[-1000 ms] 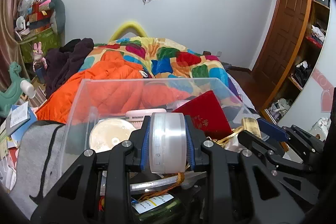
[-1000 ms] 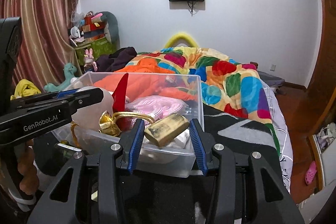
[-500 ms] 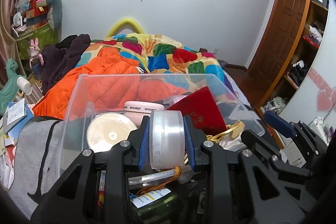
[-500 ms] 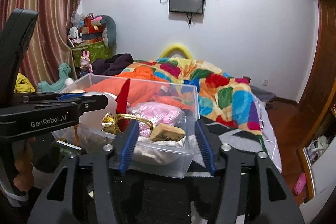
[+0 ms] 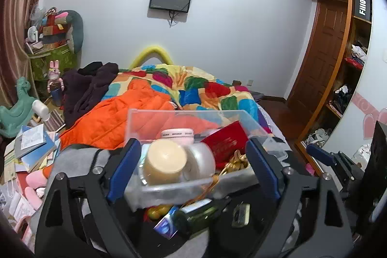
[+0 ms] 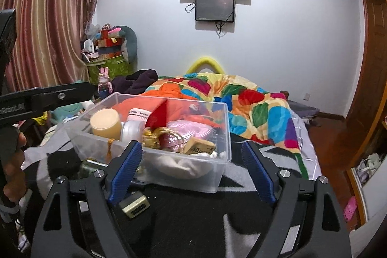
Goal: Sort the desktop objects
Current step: 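Lower both items into the box and open both tools, then grasp the small beige-green box with the right tool while the left tool grasps the green glass bottle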
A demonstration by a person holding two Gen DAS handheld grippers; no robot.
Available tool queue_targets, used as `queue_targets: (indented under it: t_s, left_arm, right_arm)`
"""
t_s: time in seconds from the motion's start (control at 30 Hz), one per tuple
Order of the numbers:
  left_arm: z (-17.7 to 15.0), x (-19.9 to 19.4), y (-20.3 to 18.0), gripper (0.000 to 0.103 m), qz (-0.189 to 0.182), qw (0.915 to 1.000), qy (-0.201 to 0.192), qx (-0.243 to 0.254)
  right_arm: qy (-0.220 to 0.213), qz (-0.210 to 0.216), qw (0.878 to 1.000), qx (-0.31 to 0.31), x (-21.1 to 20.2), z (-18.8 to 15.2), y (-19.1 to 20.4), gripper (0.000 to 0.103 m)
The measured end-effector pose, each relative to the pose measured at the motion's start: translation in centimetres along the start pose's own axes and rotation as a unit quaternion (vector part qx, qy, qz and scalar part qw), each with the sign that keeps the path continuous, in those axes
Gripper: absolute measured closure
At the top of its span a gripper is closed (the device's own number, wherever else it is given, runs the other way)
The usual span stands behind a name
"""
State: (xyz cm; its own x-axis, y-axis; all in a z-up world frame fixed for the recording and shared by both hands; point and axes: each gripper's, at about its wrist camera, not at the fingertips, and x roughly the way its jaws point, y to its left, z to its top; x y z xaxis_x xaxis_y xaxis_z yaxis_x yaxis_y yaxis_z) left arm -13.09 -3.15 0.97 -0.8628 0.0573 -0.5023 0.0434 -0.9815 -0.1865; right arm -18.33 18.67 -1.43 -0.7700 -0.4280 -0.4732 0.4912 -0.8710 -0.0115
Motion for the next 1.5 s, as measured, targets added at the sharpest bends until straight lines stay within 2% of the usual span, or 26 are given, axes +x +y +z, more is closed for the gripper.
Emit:
queue_targets:
  t_s: [0.23,0.47,0.63,0.73,0.8,0.9,0.93,0.97,1.03,1.27,1.4,1.5]
  left_arm:
    - [-2.1,-0.2,1.4,0.012,0.028,0.9986,0.039,0.020]
    - [-5.1,0.2,2.3,0.011,0.056,0.9938,0.085,0.046]
    - [-7.0,0.0,2.5,0.011,0.063,0.9905,0.106,0.061]
    - [-7.2,0.2,2.4,0.011,0.059,0.9896,0.116,0.060]
    - [-7.1,0.5,2.2,0.011,0.059,0.9894,0.119,0.059]
    - [-6.7,0.7,1.6,0.011,0.052,0.9898,0.118,0.060]
    - [-6.5,0.8,1.3,0.011,0.048,0.9898,0.118,0.064]
    - [-6.5,1.0,1.1,0.011,0.046,0.9897,0.118,0.066]
    - [-6.5,1.4,0.4,0.010,0.044,0.9889,0.122,0.073]
    - [-7.0,3.7,-1.7,0.009,0.040,0.9834,0.150,0.095]
    - [-7.0,5.3,-3.1,0.009,0.037,0.9787,0.170,0.108]
    - [-7.1,6.8,-3.8,0.009,0.037,0.9745,0.189,0.114]
  right_arm:
    - [0.019,0.020,1.000,-0.007,-0.5,-1.0,0.5,0.018]
    - [0.047,0.037,0.998,-0.025,0.2,-2.8,1.7,0.018]
    - [0.089,0.063,0.993,-0.047,2.1,-4.2,2.7,0.018]
    - [0.134,0.092,0.985,-0.065,3.7,-4.5,3.3,0.018]
    - [0.146,0.097,0.982,-0.069,4.5,-4.5,3.6,0.018]
    - [0.155,0.095,0.979,-0.091,5.4,-4.7,4.3,0.023]
    - [0.160,0.099,0.978,-0.094,5.7,-4.7,4.5,0.035]
    - [0.167,0.107,0.975,-0.095,6.0,-4.9,4.6,0.052]
    - [0.183,0.122,0.971,-0.091,6.5,-5.3,4.5,0.069]
    - [0.144,0.130,0.979,-0.056,4.0,-5.6,1.8,0.070]
    - [0.141,0.162,0.976,-0.028,2.5,-5.9,-0.1,0.070]
    - [0.133,0.158,0.978,-0.025,1.8,-6.0,-0.4,0.070]
